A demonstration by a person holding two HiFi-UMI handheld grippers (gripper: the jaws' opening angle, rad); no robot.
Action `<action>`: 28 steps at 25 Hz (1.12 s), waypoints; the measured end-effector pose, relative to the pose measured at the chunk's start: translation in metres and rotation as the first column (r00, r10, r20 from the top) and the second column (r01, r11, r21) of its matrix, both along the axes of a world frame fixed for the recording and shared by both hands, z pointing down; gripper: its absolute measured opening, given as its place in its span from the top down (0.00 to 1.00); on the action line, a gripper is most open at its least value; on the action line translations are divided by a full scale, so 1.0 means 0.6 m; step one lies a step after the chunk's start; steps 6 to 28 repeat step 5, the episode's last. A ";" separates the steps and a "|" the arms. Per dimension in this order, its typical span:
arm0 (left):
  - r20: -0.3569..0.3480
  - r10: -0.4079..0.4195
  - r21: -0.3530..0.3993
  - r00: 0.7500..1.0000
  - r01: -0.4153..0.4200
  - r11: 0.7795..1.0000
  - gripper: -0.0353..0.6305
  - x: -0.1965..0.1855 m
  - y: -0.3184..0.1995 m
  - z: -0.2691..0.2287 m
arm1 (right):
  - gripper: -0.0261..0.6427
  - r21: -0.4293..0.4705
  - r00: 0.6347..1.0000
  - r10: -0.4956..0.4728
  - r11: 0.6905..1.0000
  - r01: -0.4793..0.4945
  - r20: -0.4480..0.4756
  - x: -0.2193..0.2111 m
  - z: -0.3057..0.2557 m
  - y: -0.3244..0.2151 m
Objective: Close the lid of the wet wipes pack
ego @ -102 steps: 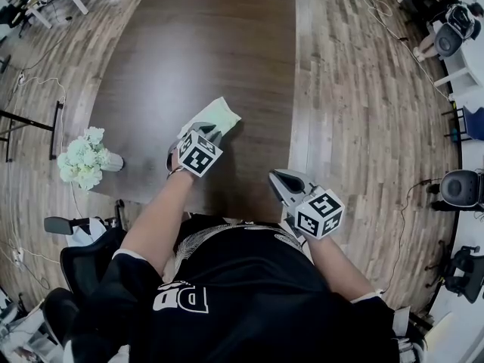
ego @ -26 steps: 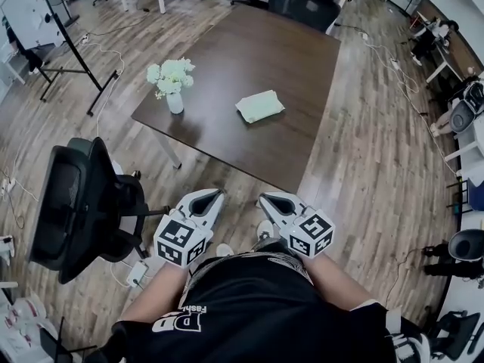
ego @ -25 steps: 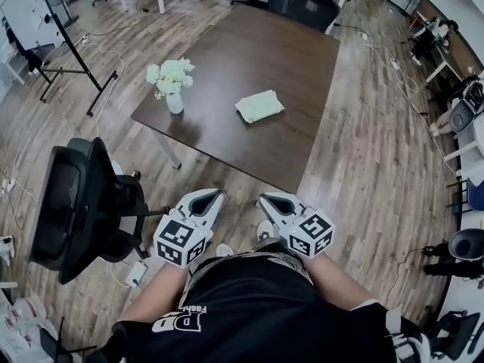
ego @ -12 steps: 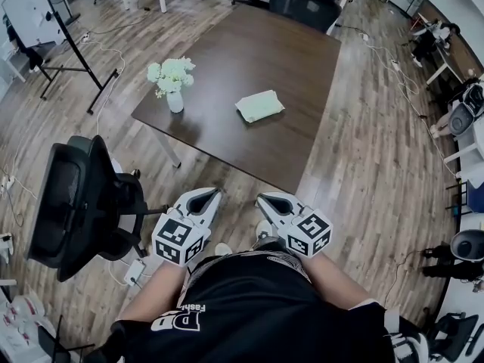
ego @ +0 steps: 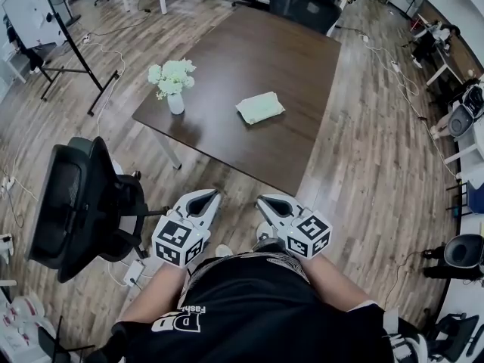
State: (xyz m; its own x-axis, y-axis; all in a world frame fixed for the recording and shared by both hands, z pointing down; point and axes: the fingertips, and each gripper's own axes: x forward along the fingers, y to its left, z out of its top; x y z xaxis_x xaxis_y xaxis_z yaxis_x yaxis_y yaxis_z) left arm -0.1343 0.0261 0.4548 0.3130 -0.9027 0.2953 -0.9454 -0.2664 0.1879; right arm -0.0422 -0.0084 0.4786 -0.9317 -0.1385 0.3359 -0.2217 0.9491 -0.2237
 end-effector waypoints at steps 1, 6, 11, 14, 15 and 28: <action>0.000 0.000 -0.001 1.000 0.000 1.000 0.92 -0.001 0.000 0.001 | 0.95 -0.003 1.000 0.000 1.000 0.000 0.000 -0.001 0.001 0.000; -0.001 -0.002 -0.004 1.000 0.002 1.000 0.92 -0.004 0.001 0.002 | 0.95 -0.016 1.000 -0.001 1.000 0.001 -0.003 -0.004 0.006 0.000; -0.001 -0.002 -0.004 1.000 0.002 1.000 0.92 -0.004 0.001 0.002 | 0.95 -0.016 1.000 -0.001 1.000 0.001 -0.003 -0.004 0.006 0.000; -0.001 -0.002 -0.004 1.000 0.002 1.000 0.92 -0.004 0.001 0.002 | 0.95 -0.016 1.000 -0.001 1.000 0.001 -0.003 -0.004 0.006 0.000; -0.001 -0.002 -0.004 1.000 0.002 1.000 0.92 -0.004 0.001 0.002 | 0.95 -0.016 1.000 -0.001 1.000 0.001 -0.003 -0.004 0.006 0.000; -0.001 -0.002 -0.004 1.000 0.002 1.000 0.92 -0.004 0.001 0.002 | 0.95 -0.016 1.000 -0.001 1.000 0.001 -0.003 -0.004 0.006 0.000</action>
